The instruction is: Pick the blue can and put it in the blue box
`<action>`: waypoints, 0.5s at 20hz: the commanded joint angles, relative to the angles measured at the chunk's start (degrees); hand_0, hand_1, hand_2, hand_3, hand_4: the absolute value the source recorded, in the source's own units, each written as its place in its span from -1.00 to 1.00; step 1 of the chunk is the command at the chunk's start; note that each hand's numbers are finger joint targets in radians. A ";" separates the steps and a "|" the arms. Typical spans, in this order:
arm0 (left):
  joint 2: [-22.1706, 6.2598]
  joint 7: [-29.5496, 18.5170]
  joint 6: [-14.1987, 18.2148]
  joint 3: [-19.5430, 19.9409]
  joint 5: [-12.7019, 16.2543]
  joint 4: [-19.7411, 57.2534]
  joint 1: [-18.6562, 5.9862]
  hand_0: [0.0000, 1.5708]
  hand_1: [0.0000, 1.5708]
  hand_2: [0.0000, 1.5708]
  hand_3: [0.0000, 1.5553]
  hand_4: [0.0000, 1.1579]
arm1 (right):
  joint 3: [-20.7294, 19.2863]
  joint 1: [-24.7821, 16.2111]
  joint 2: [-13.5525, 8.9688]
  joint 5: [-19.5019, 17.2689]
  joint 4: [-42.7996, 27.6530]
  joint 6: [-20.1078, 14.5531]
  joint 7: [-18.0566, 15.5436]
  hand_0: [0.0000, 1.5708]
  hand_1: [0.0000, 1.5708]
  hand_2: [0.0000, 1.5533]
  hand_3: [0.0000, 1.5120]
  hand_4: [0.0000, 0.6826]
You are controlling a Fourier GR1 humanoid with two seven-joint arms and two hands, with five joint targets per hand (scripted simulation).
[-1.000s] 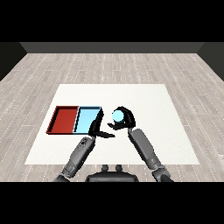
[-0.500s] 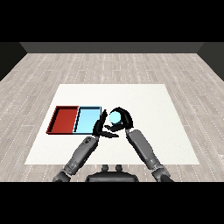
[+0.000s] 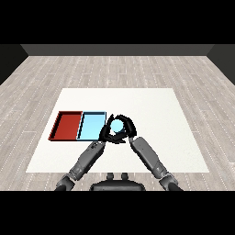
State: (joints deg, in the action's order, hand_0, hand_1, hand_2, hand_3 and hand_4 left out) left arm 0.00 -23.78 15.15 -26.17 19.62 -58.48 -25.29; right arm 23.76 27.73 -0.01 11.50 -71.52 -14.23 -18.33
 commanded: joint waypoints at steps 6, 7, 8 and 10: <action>-0.72 -0.04 -2.80 -0.10 -0.60 -1.00 2.65 -1.00 -1.00 -1.00 -1.00 -1.00 | 3.11 2.37 0.01 1.29 1.92 -1.44 -0.81 0.79 0.79 0.85 0.84 0.83; -0.01 -3.40 -0.43 -2.62 1.45 1.47 1.23 -1.00 -1.00 -1.00 -1.00 -1.00 | 2.20 3.33 0.01 0.43 1.74 -1.14 0.15 0.78 0.78 0.85 0.83 0.79; -0.01 0.48 2.65 -4.34 1.99 -2.78 -0.40 -1.00 -1.00 -1.00 -1.00 -1.00 | 3.74 8.12 0.01 3.33 7.38 -4.09 -1.79 0.77 0.77 0.85 0.83 0.82; -1.00 1.23 2.39 -2.32 -1.91 -4.58 0.34 -1.00 -1.00 -1.00 -1.00 -0.70 | 5.73 2.36 -0.01 1.36 -2.01 -2.71 3.80 0.68 0.68 0.84 0.85 0.81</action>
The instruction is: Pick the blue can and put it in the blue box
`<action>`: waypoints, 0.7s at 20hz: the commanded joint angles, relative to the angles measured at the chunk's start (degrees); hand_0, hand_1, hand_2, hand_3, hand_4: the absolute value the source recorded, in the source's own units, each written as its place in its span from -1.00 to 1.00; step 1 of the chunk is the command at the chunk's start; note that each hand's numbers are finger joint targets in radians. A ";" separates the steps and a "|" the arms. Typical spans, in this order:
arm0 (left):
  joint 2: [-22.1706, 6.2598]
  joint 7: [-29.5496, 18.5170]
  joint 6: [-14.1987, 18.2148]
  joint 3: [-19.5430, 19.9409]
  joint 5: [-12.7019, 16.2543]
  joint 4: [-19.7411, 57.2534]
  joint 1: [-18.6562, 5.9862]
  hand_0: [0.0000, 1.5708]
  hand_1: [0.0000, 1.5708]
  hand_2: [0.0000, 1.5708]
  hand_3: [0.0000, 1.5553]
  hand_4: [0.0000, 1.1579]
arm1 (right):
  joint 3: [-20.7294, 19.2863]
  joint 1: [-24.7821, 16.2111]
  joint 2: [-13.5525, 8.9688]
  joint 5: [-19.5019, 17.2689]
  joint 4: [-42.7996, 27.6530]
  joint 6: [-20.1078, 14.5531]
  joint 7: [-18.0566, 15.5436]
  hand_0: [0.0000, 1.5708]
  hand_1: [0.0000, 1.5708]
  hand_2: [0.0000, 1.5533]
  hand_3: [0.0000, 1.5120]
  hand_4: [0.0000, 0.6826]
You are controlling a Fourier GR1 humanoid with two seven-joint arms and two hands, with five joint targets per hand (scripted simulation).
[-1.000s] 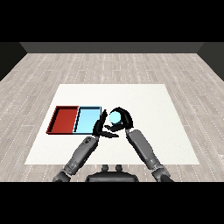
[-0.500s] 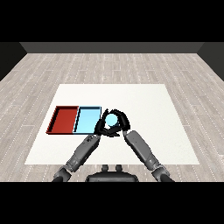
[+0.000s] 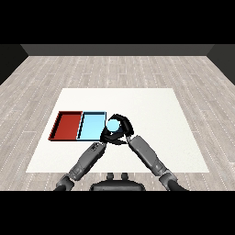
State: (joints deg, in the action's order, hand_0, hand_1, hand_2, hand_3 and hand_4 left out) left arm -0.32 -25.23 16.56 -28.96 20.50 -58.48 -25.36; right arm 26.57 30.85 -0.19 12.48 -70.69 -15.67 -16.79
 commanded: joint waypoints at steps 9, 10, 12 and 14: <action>-2.27 8.36 11.93 -5.82 -16.54 4.23 -6.12 -0.42 -0.42 -0.23 -1.00 -0.67 | 3.04 2.71 0.15 3.31 2.59 0.17 -2.58 0.85 0.85 0.89 0.85 0.75; -2.72 10.77 14.56 -6.89 -18.50 0.08 -4.62 -0.73 -0.73 -0.61 -1.00 -0.49 | 6.82 -0.08 0.15 2.01 -0.17 -2.77 -1.70 0.85 0.85 0.88 0.85 0.75; 0.14 5.66 9.89 -2.98 -8.90 -1.69 -2.24 -1.00 -1.00 -1.00 -1.00 -0.26 | 9.26 1.05 0.13 2.07 0.76 -4.98 -2.08 0.85 0.85 0.88 0.84 0.73; 0.16 5.15 16.45 -3.58 -7.45 -3.31 -0.90 -0.42 -0.42 -0.18 -0.55 0.24 | 10.88 1.03 0.13 5.75 2.69 -5.71 -5.30 0.85 0.85 0.87 0.85 0.75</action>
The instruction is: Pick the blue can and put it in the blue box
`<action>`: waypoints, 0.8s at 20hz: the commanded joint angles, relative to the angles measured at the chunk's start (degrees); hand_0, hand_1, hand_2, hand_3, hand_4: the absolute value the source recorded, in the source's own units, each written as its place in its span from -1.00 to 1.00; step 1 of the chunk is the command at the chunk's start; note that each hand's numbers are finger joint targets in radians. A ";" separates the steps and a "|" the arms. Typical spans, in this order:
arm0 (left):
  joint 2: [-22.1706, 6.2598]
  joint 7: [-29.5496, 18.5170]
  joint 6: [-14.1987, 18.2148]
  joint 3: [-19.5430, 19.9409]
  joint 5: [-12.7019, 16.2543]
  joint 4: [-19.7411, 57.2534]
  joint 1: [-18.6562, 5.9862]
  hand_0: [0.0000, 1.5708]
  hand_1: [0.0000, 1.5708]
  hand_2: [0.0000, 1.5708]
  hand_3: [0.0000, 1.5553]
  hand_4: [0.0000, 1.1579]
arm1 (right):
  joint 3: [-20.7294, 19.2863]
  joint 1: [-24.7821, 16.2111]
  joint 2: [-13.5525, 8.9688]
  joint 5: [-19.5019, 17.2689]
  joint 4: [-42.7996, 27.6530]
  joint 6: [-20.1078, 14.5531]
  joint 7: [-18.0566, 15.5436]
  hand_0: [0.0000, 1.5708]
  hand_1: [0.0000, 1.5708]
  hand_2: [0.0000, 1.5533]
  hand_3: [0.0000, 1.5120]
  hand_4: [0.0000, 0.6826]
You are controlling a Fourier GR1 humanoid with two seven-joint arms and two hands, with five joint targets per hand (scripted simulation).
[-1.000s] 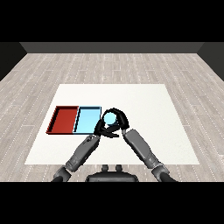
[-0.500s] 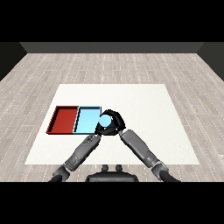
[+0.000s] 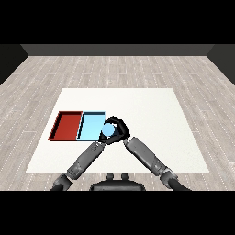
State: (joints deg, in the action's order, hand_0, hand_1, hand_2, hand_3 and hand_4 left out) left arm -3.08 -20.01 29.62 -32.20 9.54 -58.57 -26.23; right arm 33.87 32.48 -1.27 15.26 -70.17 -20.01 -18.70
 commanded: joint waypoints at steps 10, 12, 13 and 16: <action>2.98 -1.83 2.80 -1.58 3.97 -0.95 0.22 0.06 0.06 0.12 -0.05 0.15 | -4.97 0.59 0.79 1.75 1.02 5.66 -0.13 0.82 0.82 0.87 0.84 0.72; 2.79 -3.34 -4.69 4.39 8.32 0.24 0.82 0.50 0.50 0.51 0.32 0.08 | 1.75 -3.11 1.21 1.31 -1.48 -0.71 -0.53 0.83 0.83 0.87 0.84 0.70; 2.84 -4.19 -6.18 5.81 8.23 2.09 -0.11 0.80 0.80 0.79 0.65 0.04 | 1.22 -0.32 1.21 4.58 1.60 0.12 -1.18 0.82 0.82 0.88 0.85 0.68; 3.02 -5.85 -4.50 3.18 9.59 3.22 -1.02 0.81 0.81 0.72 0.29 0.18 | -1.74 -0.43 1.22 8.18 -1.11 2.74 0.38 0.61 0.61 0.76 0.75 0.21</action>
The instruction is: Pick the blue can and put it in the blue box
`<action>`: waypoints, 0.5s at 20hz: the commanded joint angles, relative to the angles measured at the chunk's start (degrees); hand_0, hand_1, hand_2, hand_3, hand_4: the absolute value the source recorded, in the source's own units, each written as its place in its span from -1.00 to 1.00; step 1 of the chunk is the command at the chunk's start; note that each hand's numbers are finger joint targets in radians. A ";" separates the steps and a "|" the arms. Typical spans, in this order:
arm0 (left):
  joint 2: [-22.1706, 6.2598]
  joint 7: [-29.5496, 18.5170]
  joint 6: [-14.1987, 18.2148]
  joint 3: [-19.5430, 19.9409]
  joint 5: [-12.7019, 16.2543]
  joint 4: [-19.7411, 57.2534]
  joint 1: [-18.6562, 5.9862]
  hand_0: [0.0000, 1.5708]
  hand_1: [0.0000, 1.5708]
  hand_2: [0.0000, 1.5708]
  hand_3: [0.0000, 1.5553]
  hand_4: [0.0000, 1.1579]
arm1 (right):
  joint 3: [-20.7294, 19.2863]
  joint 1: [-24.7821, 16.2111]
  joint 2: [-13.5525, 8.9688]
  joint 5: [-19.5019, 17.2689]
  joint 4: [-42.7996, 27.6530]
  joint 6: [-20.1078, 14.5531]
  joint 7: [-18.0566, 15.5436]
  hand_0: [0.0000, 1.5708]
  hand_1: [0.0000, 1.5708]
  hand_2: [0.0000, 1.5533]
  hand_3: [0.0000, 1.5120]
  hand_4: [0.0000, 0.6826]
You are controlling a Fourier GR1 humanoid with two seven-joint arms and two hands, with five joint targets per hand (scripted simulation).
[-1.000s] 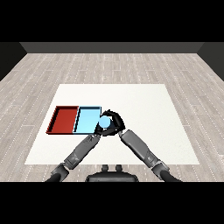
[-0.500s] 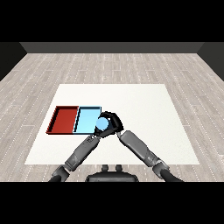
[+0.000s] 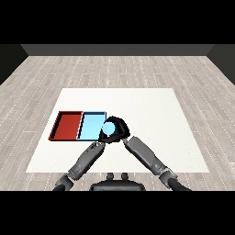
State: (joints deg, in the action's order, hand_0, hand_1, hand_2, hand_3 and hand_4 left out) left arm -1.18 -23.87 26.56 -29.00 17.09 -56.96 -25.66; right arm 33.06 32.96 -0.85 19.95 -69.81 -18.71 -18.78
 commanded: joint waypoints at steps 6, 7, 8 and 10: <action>1.14 -0.21 -0.71 0.77 2.57 2.31 -1.53 1.00 1.00 0.93 0.86 0.90 | -1.77 -1.96 0.82 0.71 -1.93 1.29 2.52 -1.00 -1.00 -1.00 -1.00 -1.00; 1.15 -0.31 -0.73 0.78 2.65 2.45 -1.60 1.00 1.00 0.93 0.86 0.90 | -1.83 -2.00 0.83 0.66 -1.96 1.34 2.55 -1.00 -1.00 -1.00 -1.00 -1.00; 1.15 1.34 -1.40 1.23 0.01 -0.24 0.03 1.00 1.00 0.93 0.86 0.90 | -1.89 -2.05 0.83 0.60 -2.00 1.40 2.58 -1.00 -1.00 -1.00 -1.00 -1.00; 1.15 -2.32 3.74 -4.65 5.62 0.52 -0.29 1.00 1.00 0.93 0.87 0.94 | -2.78 -4.98 0.83 -2.27 -7.33 2.07 5.55 -1.00 -1.00 -1.00 -1.00 -1.00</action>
State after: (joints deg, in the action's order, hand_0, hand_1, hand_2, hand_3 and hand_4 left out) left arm -0.56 -24.87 26.34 -29.74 20.17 -55.30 -26.58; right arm 31.16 30.37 -0.46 19.56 -73.25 -17.64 -15.51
